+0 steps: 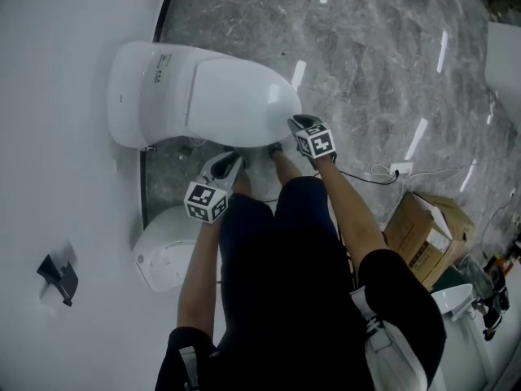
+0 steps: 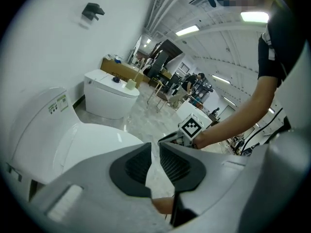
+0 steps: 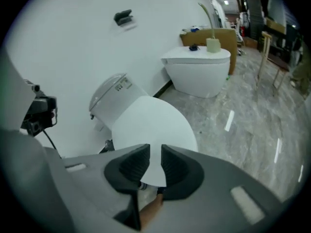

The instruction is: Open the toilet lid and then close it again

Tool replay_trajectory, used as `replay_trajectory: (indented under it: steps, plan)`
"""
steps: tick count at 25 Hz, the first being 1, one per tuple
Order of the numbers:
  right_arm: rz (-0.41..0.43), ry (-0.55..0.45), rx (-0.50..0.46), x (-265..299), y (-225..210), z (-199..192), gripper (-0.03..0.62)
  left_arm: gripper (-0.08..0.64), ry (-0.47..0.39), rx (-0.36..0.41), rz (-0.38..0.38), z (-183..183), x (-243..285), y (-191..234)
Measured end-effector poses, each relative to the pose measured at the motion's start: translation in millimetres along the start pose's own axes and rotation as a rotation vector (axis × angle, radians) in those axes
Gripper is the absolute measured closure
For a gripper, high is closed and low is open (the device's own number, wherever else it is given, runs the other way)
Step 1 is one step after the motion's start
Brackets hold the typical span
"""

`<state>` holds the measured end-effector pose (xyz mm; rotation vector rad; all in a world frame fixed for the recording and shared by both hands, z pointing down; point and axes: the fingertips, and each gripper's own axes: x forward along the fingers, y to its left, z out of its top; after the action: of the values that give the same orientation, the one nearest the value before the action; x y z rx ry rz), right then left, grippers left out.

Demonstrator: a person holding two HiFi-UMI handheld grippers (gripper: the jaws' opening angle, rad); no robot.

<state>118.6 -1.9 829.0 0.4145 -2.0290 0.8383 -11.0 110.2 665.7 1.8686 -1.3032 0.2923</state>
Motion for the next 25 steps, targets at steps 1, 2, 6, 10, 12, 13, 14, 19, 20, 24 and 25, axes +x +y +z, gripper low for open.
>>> replay_trajectory:
  steps: [1,2,6,10,12,13,14,19,20,24,25]
  plan:
    - [0.027,-0.023,-0.039,-12.4,9.7,11.2,0.517,0.497,-0.009,0.007,0.004,6.1,-4.1,-2.5]
    - [0.062,-0.052,-0.071,-25.6,20.7,23.1,0.525,0.497,-0.018,0.014,0.009,12.5,-8.6,-5.3]
    - [0.179,-0.150,-0.202,-80.7,67.2,66.2,0.526,0.497,-0.076,0.022,0.035,35.6,-29.8,-17.7]
    - [0.234,-0.194,-0.356,-130.4,112.8,92.4,0.526,0.497,-0.139,0.011,0.064,48.9,-49.6,-31.7]
    - [0.254,-0.217,-0.415,-153.6,136.7,98.9,0.526,0.497,-0.164,0.007,0.071,51.4,-60.3,-38.1]
    - [0.263,-0.227,-0.439,-164.1,148.6,101.6,0.526,0.497,-0.175,0.007,0.075,52.1,-66.1,-40.3]
    - [0.271,-0.234,-0.462,-173.5,159.8,103.6,0.526,0.497,-0.186,0.006,0.082,52.6,-72.0,-42.0]
    - [0.282,-0.270,-0.533,-209.2,193.7,107.2,0.526,0.497,-0.238,-0.001,0.126,50.2,-97.3,-48.7]
    - [0.281,-0.278,-0.539,-215.2,196.9,107.5,0.526,0.497,-0.245,-0.004,0.135,48.7,-101.1,-50.0]
    - [0.273,-0.305,-0.563,-232.6,200.6,113.8,0.526,0.497,-0.265,-0.003,0.165,51.5,-111.0,-50.1]
    - [0.270,-0.310,-0.567,-235.2,199.7,115.5,0.526,0.497,-0.273,-0.002,0.171,53.6,-112.7,-49.6]
